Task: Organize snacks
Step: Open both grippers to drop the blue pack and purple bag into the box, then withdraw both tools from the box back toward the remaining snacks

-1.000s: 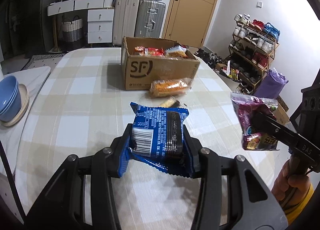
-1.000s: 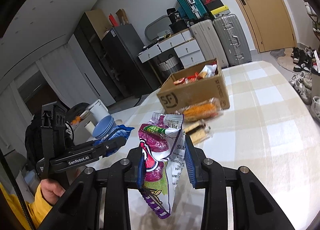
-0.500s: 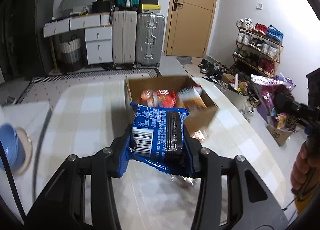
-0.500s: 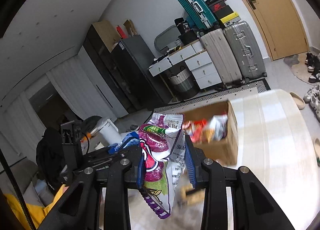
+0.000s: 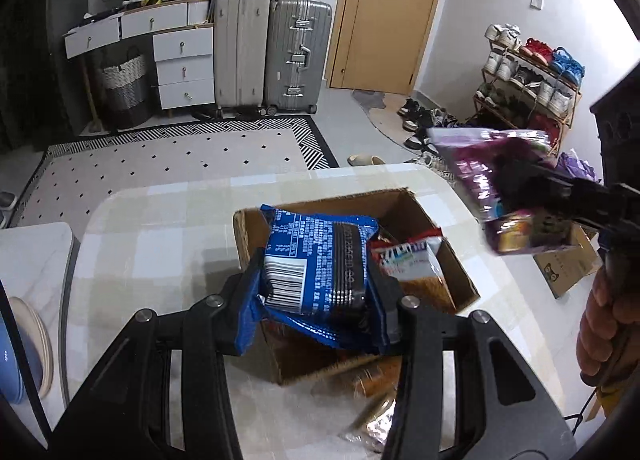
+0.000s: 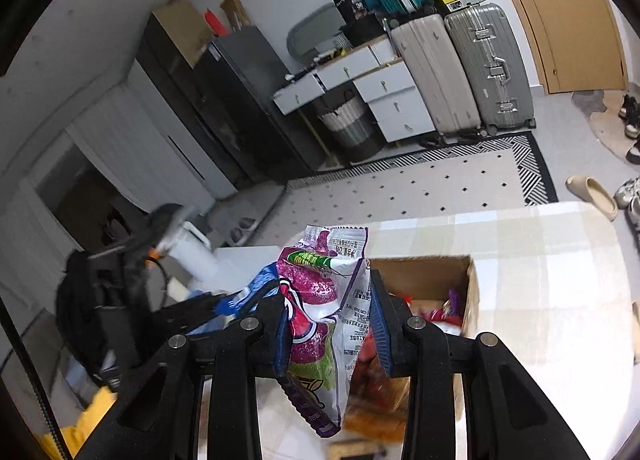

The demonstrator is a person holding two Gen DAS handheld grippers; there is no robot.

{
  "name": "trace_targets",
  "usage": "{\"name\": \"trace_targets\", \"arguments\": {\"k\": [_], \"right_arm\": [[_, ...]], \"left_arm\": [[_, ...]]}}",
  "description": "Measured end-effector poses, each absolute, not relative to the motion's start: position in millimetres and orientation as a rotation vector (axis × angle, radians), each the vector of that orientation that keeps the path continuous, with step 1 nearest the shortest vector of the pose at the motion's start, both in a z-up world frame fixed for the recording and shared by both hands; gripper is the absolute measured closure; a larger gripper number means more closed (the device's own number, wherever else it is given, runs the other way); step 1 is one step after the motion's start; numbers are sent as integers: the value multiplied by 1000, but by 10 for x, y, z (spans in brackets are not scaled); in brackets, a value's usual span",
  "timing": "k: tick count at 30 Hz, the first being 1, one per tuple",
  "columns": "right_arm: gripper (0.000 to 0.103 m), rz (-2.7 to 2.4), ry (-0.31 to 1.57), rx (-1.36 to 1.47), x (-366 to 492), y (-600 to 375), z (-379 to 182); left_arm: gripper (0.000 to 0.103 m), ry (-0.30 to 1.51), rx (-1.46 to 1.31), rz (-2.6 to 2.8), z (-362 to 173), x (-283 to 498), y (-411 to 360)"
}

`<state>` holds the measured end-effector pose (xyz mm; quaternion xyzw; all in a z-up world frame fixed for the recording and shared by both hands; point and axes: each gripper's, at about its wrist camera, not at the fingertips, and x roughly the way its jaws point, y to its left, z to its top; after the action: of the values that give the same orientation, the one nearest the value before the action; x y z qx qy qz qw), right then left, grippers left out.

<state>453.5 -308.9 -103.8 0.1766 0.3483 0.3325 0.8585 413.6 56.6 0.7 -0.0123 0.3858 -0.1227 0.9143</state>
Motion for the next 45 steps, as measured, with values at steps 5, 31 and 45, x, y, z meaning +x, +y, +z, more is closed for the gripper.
{"name": "trace_targets", "arguments": {"k": [5, 31, 45], "right_arm": [[69, 657, 776, 330, 4813, -2954, -1156], [64, 532, 833, 66, 4957, -2578, -1536], [54, 543, 738, 23, 4679, -2545, -1282]], "left_arm": [[62, 820, 34, -286, -42, 4368, 377], [50, 935, 91, -303, -524, 4836, 227], [26, 832, 61, -265, -181, 4448, 389]]}}
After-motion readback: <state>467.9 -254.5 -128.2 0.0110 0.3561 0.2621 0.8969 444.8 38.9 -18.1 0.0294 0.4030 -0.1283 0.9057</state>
